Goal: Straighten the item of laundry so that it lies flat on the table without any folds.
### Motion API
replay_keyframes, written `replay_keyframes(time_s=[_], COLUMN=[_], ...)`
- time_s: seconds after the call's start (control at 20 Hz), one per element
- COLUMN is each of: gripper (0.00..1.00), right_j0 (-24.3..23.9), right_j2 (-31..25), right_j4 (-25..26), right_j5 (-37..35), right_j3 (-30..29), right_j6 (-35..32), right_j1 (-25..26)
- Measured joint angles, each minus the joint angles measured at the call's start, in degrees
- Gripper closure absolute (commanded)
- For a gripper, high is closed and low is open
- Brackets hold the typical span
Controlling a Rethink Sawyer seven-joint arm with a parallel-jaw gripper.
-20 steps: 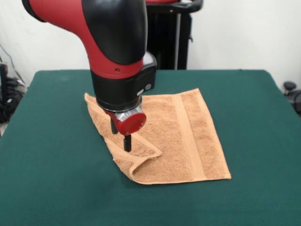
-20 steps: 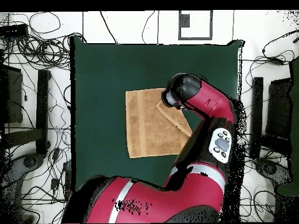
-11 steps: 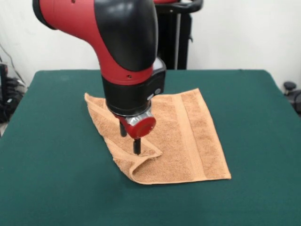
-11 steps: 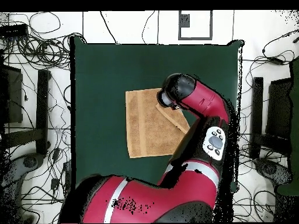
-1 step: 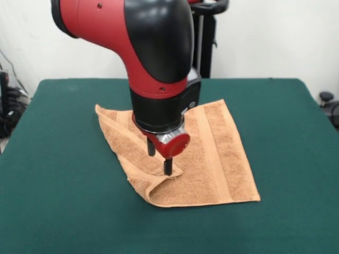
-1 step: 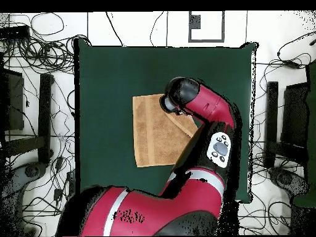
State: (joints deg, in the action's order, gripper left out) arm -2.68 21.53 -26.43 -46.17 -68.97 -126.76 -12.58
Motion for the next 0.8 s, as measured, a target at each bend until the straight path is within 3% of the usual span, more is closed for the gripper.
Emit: replay_keyframes(time_s=[0.8], gripper=[0.00], right_j0=[-0.1], right_j2=[-0.3], right_j4=[0.1], right_j5=[0.0], right_j3=[0.1], right_j6=[0.0], right_j1=[2.4])
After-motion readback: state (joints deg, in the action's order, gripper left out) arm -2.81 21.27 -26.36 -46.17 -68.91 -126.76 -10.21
